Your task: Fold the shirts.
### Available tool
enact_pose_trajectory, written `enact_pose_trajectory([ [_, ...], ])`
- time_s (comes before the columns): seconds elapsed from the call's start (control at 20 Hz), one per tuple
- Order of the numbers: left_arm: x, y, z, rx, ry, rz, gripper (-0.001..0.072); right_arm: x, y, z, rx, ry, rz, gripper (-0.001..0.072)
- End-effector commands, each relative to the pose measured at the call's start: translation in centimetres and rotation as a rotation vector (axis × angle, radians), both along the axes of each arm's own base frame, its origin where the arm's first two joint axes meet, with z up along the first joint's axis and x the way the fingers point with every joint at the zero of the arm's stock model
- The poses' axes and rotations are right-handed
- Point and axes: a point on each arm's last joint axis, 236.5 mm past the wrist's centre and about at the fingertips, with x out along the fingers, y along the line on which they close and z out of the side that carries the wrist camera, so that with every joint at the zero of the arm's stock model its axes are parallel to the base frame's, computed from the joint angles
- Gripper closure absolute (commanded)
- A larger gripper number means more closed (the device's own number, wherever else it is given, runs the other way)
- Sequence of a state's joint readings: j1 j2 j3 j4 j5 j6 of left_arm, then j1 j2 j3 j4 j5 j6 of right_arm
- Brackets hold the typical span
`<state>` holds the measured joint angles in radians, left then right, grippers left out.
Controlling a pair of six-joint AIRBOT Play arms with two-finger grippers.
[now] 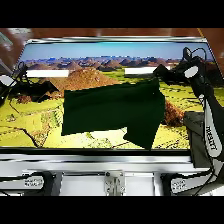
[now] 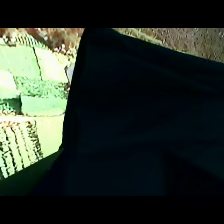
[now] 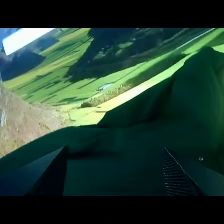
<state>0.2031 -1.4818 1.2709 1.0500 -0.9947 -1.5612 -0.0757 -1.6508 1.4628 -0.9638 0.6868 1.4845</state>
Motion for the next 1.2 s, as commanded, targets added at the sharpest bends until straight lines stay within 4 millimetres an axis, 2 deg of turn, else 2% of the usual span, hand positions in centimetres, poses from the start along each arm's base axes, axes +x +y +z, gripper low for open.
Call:
enact_pose_trajectory([
  [0.0, -4.5, 2.4, -0.1, -0.042, 0.209, -0.035, 0.0007, -2.4, -3.2, 1.9, -0.13, 0.051, 0.086, 0.0016],
  [0.1, -9.7, 5.7, 0.8, -0.022, 0.363, -0.089, 0.0024, -6.8, -9.1, 2.8, -0.267, 0.189, 0.068, 0.0018],
  [0.15, -12.4, 6.8, 1.1, -0.023, 0.422, -0.119, 0.0127, -9.9, -11.5, 2.6, -0.285, 0.292, 0.055, 0.0027],
  [0.2, -14.6, 7.6, 1.2, -0.03, 0.456, -0.123, 0.0176, -12.6, -13.2, 2.0, -0.28, 0.389, 0.05, 0.007],
  [0.3, -17.4, 8.0, 0.0, -0.062, 0.467, -0.057, 0.0173, -17.2, -14.8, 0.1, -0.207, 0.551, 0.061, 0.0099],
  [0.35, -18.5, 7.6, -1.2, -0.086, 0.466, -0.032, 0.0166, -18.8, -14.4, -1.0, -0.133, 0.593, 0.078, 0.0099],
  [0.4, -19.4, 6.1, -2.7, -0.137, 0.457, -0.034, 0.0033, -19.7, -13.5, -1.8, -0.047, 0.614, 0.091, 0.0099],
  [0.45, -20.1, 4.4, -4.1, -0.196, 0.457, -0.035, 0.0002, -20.4, -12.2, -2.6, 0.041, 0.627, 0.107, 0.0096],
  [0.5, -20.6, 2.8, -5.7, -0.255, 0.455, -0.023, 0.0002, -20.9, -11.0, -3.3, 0.103, 0.634, 0.12, 0.0096],
  [0.65, -20.6, -0.1, -9.4, -0.337, 0.411, 0.063, 0.0004, -21.6, -8.8, -5.5, 0.177, 0.651, 0.138, 0.0096],
  [0.75, -20.1, -1.5, -10.3, -0.368, 0.359, 0.064, 0.0005, -22.1, -8.4, -6.2, 0.179, 0.665, 0.147, 0.0096],
  [1.05, -19.4, -2.4, -12.2, -0.339, 0.363, 0.056, 0.0005, -22.4, -8.7, -6.5, 0.16, 0.674, 0.148, 0.0096],
  [1.15, -18.5, -3.1, -12.6, -0.355, 0.351, 0.077, 0.0005, -22.3, -8.7, -6.5, 0.161, 0.673, 0.147, 0.0096],
])
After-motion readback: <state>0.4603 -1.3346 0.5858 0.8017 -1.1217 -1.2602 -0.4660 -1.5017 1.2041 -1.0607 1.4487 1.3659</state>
